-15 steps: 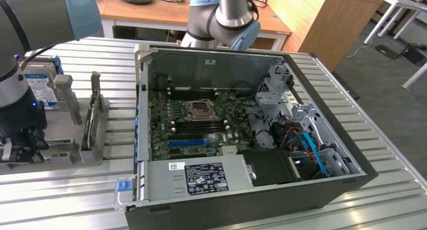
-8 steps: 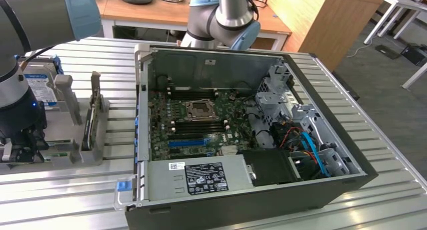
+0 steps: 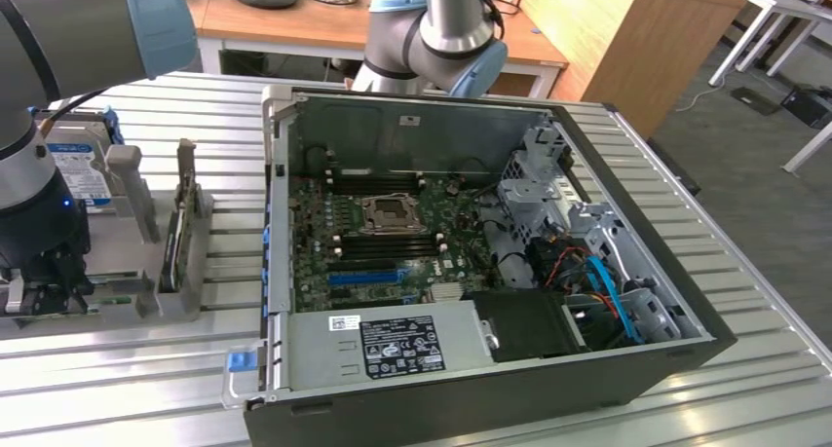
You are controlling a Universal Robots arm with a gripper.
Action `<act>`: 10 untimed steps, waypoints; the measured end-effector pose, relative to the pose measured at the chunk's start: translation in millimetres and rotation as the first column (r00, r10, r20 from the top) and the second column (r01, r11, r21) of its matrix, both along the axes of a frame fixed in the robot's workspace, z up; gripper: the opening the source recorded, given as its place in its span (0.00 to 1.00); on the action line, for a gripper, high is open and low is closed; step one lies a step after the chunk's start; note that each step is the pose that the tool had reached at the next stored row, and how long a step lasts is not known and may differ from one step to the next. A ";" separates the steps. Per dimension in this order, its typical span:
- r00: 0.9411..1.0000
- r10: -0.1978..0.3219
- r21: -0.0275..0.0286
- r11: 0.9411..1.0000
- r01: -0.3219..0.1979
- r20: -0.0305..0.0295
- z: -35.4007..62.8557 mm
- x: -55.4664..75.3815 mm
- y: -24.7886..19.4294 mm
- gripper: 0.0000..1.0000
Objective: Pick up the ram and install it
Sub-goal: 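Pick up the ram and move it above insertion slot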
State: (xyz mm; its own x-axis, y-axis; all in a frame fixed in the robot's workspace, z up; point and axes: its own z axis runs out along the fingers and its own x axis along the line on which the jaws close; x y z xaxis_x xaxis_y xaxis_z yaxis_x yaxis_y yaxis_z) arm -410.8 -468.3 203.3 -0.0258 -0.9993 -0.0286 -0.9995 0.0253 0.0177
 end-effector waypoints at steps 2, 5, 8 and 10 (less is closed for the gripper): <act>1.000 0.000 0.000 1.000 0.000 0.000 0.0 0.0 0.0 0.27; 1.000 0.000 0.000 1.000 0.000 0.000 0.0 0.0 0.0 0.27; 1.000 0.000 0.000 1.000 0.000 0.000 0.0 0.0 0.0 0.27; 1.000 0.000 0.000 1.000 0.000 0.000 0.0 0.0 0.0 0.27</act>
State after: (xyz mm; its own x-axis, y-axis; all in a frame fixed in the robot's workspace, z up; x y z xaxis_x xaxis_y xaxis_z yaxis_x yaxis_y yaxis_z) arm -410.8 -468.3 203.3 -0.0258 -0.9993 -0.0286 -0.9995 0.0253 0.0176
